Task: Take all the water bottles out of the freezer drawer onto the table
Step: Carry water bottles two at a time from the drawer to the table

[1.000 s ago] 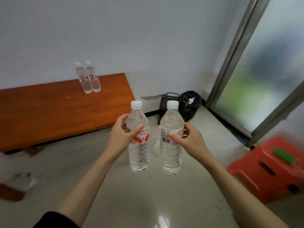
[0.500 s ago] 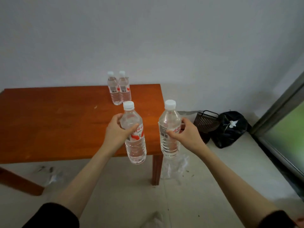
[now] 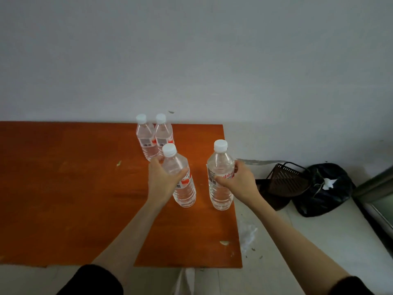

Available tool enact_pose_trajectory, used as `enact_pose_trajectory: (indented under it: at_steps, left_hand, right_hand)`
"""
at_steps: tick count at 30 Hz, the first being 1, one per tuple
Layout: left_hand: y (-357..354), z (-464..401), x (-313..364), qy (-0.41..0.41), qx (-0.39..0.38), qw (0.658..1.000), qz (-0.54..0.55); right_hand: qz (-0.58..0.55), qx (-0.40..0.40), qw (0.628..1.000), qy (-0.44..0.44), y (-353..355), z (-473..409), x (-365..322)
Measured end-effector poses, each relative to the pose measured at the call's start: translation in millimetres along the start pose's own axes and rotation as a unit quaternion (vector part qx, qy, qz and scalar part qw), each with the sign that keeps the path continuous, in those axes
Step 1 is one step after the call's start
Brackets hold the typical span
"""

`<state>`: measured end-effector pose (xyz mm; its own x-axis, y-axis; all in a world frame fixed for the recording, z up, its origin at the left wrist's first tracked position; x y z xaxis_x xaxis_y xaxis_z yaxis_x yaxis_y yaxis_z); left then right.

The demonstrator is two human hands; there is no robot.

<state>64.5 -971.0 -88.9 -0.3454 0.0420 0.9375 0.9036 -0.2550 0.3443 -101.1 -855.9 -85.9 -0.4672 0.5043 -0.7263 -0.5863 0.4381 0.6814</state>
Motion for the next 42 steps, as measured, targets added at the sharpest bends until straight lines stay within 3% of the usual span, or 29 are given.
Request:
enact_pose_trajectory:
  at_steps: [8, 19, 28, 38, 42]
  left_hand:
    - [-45, -104, 14, -0.071, -0.022, 0.996, -0.047]
    - [-92, -156, 10, -0.049, -0.023, 0.995, -0.088]
    - [-91, -150, -1, -0.075, -0.079, 0.989, -0.1]
    - [-86, -138, 1, -0.064, -0.095, 0.987, -0.115]
    - [-79, -130, 9, -0.056, -0.138, 0.978, -0.149]
  right_hand:
    - [-0.055, 0.063, 0.995, -0.062, -32, -101, -21]
    - [-0.1, 0.114, 0.981, -0.122, -66, -161, -17]
    - [-0.061, 0.027, 0.993, -0.1, -71, -155, -8]
    - [-0.063, 0.01, 0.995, -0.077, -68, -140, -15]
    - [-0.056, -0.024, 0.997, -0.041, -53, -123, -23]
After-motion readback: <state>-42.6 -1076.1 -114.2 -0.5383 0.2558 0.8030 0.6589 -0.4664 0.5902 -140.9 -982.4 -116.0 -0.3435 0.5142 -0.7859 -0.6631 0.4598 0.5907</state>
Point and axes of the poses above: each hand's wrist, its own z-axis away from the middle knuckle, its own y-axis out of the back of the hand, x = y × z, the point moved 1 cm from there along -z, towards the middle knuckle, and after that the axes turned 5 degrees about z, right-handed, at the moved point
